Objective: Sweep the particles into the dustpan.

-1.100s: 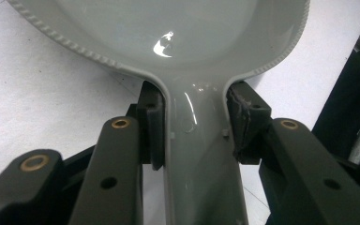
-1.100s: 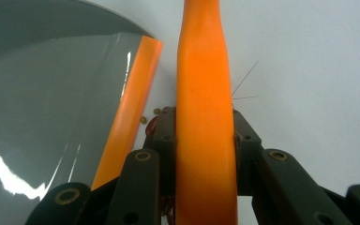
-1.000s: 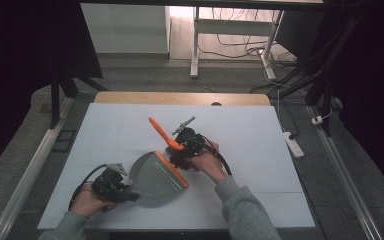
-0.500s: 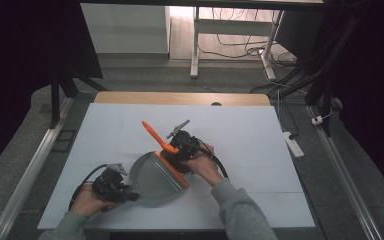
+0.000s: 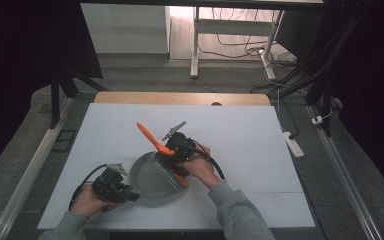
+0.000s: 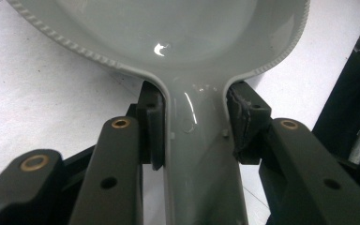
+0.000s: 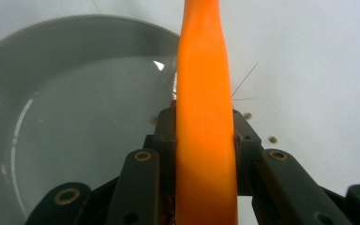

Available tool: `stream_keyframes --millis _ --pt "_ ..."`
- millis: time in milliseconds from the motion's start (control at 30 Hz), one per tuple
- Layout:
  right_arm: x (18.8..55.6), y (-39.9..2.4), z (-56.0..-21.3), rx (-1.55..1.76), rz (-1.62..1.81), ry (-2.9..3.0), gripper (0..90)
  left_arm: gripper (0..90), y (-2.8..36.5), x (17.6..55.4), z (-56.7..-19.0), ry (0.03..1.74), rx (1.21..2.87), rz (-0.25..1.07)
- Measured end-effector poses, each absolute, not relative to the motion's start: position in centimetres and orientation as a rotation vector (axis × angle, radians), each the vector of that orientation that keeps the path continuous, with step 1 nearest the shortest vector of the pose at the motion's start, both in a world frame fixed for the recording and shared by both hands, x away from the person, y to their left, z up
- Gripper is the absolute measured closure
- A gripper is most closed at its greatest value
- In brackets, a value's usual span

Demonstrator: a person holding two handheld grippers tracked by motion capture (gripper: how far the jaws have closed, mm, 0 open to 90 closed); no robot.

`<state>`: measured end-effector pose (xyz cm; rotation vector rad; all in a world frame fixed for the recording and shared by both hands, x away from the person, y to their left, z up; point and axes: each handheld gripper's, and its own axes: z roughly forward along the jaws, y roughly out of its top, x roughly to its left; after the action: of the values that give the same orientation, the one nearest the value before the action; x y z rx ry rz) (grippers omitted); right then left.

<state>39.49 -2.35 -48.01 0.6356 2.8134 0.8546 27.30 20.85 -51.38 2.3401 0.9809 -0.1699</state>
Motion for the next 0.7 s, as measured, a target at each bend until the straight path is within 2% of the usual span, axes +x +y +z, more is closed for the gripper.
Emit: stream_keyframes --millis 400,700 --pt "37.7 -0.5 -47.4 0.552 0.978 2.885 70.9 61.5 20.8 27.3 -51.4 0.981 2.339 -0.168" --pt "38.9 -2.6 -45.7 0.662 1.054 2.773 70.9 61.5 20.8 27.3 -51.4 0.980 2.340 -0.165"
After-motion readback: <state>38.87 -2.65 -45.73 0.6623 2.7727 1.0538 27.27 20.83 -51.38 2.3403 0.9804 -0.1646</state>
